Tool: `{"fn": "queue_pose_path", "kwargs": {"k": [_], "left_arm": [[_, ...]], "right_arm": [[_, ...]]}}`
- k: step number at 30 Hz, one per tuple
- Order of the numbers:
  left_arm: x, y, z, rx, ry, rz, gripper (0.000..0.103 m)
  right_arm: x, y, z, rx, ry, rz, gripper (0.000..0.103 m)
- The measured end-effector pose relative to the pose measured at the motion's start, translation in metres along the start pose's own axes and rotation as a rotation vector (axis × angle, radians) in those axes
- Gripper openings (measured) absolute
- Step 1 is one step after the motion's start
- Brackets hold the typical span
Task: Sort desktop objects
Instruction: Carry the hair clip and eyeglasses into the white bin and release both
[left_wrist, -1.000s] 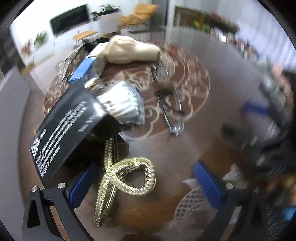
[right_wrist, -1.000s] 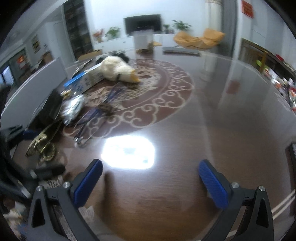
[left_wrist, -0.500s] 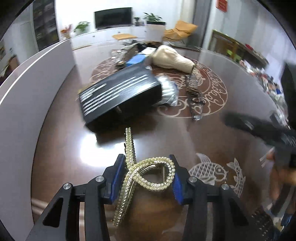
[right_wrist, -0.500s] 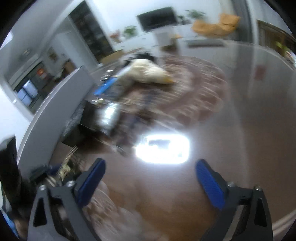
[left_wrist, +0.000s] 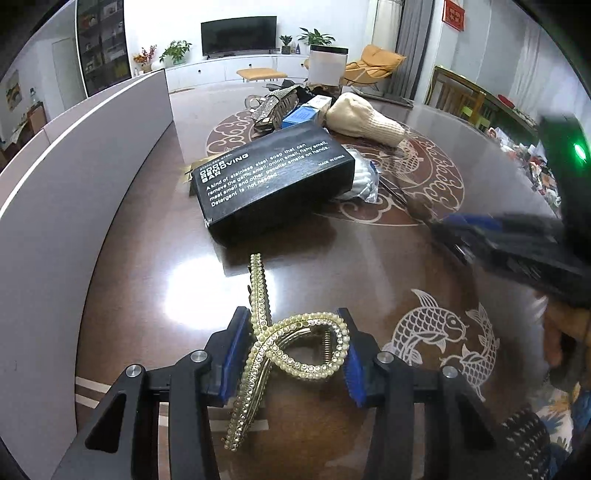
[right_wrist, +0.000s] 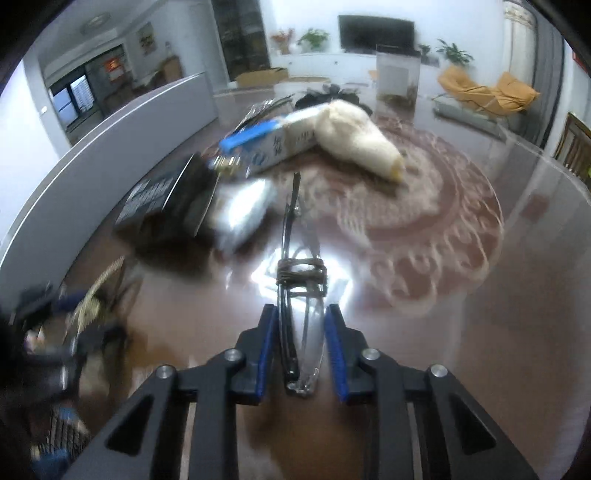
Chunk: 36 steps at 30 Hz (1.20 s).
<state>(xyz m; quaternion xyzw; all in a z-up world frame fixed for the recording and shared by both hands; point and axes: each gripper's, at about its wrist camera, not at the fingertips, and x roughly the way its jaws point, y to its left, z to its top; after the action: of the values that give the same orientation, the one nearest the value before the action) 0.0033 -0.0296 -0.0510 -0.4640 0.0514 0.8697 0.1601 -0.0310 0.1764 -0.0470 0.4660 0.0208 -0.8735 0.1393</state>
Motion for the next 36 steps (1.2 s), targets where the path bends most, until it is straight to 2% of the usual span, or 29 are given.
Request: {"fn": "queue_pose_path", "kwargs": {"k": [1, 3, 4, 6, 7, 9, 10, 13, 19, 22, 27, 31, 33, 36], "left_arm": [[0.0, 0.001, 0.0, 0.0, 0.003, -0.007, 0.046], [-0.001, 0.003, 0.001, -0.009, 0.007, -0.024, 0.046], [0.001, 0.003, 0.004, -0.012, 0.01, -0.029, 0.046], [0.003, 0.004, 0.007, -0.006, 0.022, -0.022, 0.046], [0.003, 0.004, 0.008, -0.002, 0.029, -0.016, 0.046], [0.005, 0.002, 0.01, 0.017, 0.046, -0.006, 0.046], [0.006, 0.0, 0.011, 0.031, 0.051, -0.002, 0.046], [0.002, 0.004, 0.011, 0.025, 0.055, -0.034, 0.046], [-0.036, 0.018, 0.023, -0.014, -0.004, -0.085, 0.046], [-0.058, 0.023, 0.033, -0.023, -0.04, -0.096, 0.046], [-0.095, 0.049, 0.055, -0.063, -0.097, -0.12, 0.046], [-0.122, 0.092, 0.069, -0.133, -0.138, -0.125, 0.046], [-0.138, 0.123, 0.075, -0.17, -0.162, -0.102, 0.046], [-0.156, 0.172, 0.077, -0.219, -0.186, -0.019, 0.046]], "right_arm": [[-0.002, -0.001, -0.003, 0.001, 0.011, 0.007, 0.028], [-0.002, -0.003, -0.003, 0.001, 0.041, 0.011, 0.036], [-0.001, -0.002, 0.0, -0.009, 0.059, -0.005, 0.048], [0.003, 0.001, 0.007, -0.038, 0.065, -0.007, 0.049], [0.007, 0.003, 0.008, -0.053, 0.075, 0.001, 0.048], [0.012, 0.012, 0.011, -0.112, 0.095, -0.026, 0.024], [0.011, 0.017, 0.012, -0.138, 0.11, -0.048, 0.025], [0.004, 0.017, 0.014, -0.124, 0.141, -0.019, 0.024], [-0.037, 0.002, 0.031, -0.002, 0.105, 0.078, 0.024], [-0.059, 0.009, 0.048, 0.016, 0.078, 0.136, 0.024], [-0.079, 0.047, 0.083, -0.025, 0.03, 0.206, 0.024], [-0.087, 0.093, 0.119, -0.066, -0.007, 0.278, 0.024], [-0.086, 0.123, 0.141, -0.087, -0.026, 0.331, 0.024], [-0.075, 0.176, 0.175, -0.119, -0.05, 0.409, 0.024]]}}
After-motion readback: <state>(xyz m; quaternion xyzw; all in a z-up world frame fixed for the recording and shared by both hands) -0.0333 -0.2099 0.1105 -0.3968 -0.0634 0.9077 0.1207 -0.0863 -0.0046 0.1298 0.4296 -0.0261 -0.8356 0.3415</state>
